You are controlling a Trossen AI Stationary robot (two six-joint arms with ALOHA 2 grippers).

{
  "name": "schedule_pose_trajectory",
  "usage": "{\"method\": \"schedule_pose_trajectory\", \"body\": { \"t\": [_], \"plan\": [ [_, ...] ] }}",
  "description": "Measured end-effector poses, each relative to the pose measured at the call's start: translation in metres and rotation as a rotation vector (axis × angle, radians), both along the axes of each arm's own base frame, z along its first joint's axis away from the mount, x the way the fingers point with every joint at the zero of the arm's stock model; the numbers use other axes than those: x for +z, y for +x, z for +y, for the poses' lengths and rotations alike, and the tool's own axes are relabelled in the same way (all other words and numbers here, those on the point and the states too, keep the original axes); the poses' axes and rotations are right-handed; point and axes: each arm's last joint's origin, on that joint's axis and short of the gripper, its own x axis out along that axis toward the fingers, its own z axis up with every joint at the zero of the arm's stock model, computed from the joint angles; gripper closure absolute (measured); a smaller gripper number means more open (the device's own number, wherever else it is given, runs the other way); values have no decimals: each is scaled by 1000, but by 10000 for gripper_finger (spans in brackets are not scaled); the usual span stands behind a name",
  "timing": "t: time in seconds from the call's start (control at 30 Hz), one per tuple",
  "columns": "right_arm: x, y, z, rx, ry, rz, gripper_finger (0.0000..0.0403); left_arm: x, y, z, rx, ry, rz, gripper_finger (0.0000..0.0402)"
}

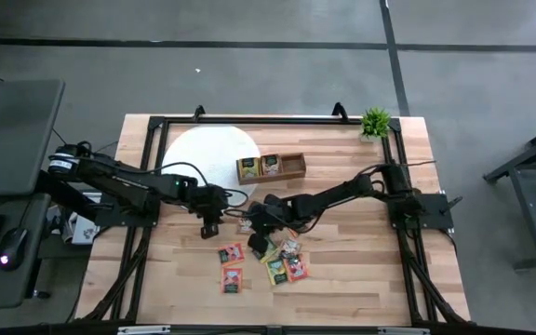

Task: Pick & Place Tea
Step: Put the brown tea bag into the middle compartment of the wooden organizer

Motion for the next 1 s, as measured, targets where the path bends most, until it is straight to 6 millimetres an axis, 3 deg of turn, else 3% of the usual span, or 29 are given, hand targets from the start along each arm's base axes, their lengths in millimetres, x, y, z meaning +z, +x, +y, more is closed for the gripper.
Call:
{"method": "schedule_pose_trajectory", "body": {
  "t": [0.43, 0.7, 1.0],
  "plan": [
    [-25, 3, -1, -2, 27, 41, 403, 3, 5, 0, 0, -4, -60, 275],
    [-28, 2, -1, -6, 48, 68, 403, 6, 9, 0, 15, -3, -104, 275],
    [-30, 0, -1, -8, 45, 89, 403, 1, 14, 0, 210, -83, -95, 275]
  ]
}}
